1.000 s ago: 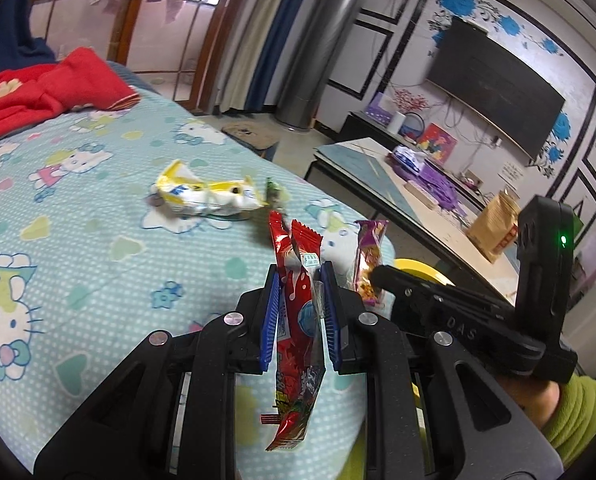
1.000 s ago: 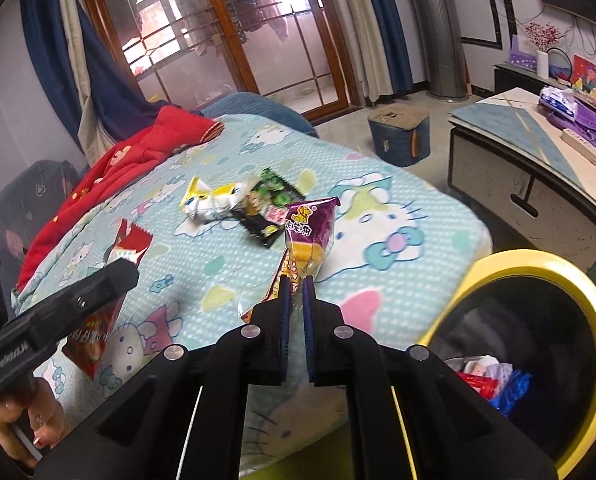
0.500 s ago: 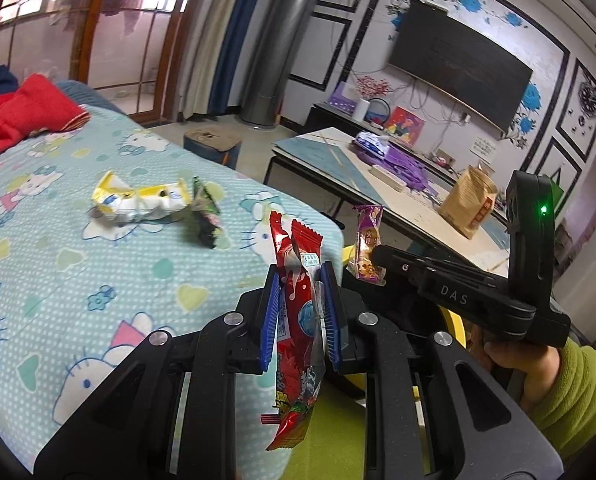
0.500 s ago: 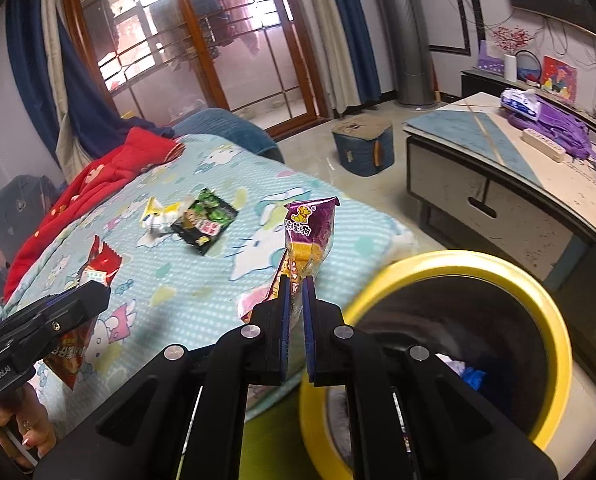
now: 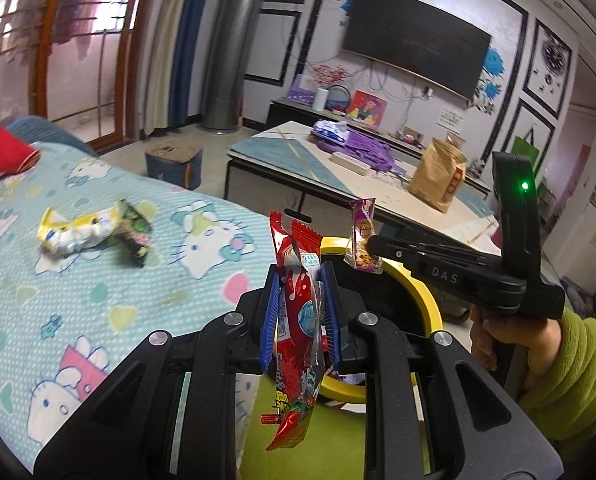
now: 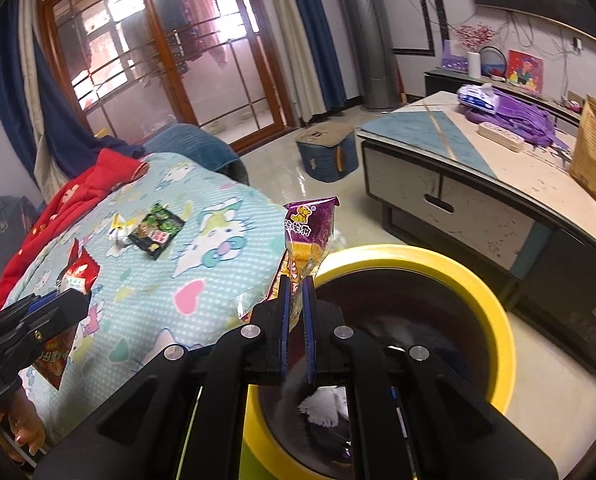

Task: Collect trash
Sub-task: 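Carry the red and purple wrappers over the yellow-rimmed bin, then open both tools to drop the wrappers into the bin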

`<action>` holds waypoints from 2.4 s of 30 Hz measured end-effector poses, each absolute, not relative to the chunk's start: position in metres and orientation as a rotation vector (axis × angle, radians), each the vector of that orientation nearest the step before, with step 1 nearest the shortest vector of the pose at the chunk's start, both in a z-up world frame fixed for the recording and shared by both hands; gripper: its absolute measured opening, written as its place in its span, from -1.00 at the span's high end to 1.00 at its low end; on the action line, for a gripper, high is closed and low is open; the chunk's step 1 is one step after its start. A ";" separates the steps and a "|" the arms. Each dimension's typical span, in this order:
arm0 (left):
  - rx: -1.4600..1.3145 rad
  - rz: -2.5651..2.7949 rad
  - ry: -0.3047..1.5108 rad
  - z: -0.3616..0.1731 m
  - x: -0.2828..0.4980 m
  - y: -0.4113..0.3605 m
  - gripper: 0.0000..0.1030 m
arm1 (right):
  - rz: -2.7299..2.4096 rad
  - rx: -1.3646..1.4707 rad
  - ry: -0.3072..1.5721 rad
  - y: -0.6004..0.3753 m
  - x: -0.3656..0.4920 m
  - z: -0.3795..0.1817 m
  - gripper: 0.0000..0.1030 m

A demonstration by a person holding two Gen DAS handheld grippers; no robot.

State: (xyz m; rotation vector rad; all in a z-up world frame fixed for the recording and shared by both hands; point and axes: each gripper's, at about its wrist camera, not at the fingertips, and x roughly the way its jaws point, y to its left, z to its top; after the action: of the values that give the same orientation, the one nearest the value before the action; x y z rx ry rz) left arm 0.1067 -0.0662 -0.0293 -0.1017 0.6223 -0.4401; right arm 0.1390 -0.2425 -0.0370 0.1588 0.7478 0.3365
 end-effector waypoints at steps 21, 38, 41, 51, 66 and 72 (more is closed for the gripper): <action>0.031 -0.557 0.627 -0.037 0.123 -0.136 0.71 | 0.251 0.191 0.767 -0.303 0.137 -0.054 0.87; 0.048 -0.615 0.687 -0.063 0.138 -0.161 0.70 | 0.236 0.255 0.860 -0.323 0.149 -0.082 0.86; 0.054 -0.623 0.688 -0.065 0.141 -0.165 0.43 | 0.234 0.263 0.867 -0.324 0.150 -0.085 0.84; -0.004 -0.557 0.687 -0.066 0.144 -0.152 -0.63 | 0.207 0.302 0.829 -0.332 0.148 -0.078 0.06; -0.070 -0.389 0.648 -0.052 0.148 -0.103 -0.78 | 0.260 0.247 0.758 -0.303 0.142 -0.061 -0.13; -0.117 -0.312 0.646 -0.051 0.153 -0.075 -0.78 | 0.305 0.215 0.733 -0.282 0.138 -0.054 -0.22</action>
State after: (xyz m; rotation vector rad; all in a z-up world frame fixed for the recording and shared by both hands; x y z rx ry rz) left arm 0.1527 -0.0750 -0.0507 -0.1174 0.6459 -0.3118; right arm 0.1376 -0.2821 -0.0541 0.2147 0.7326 0.3047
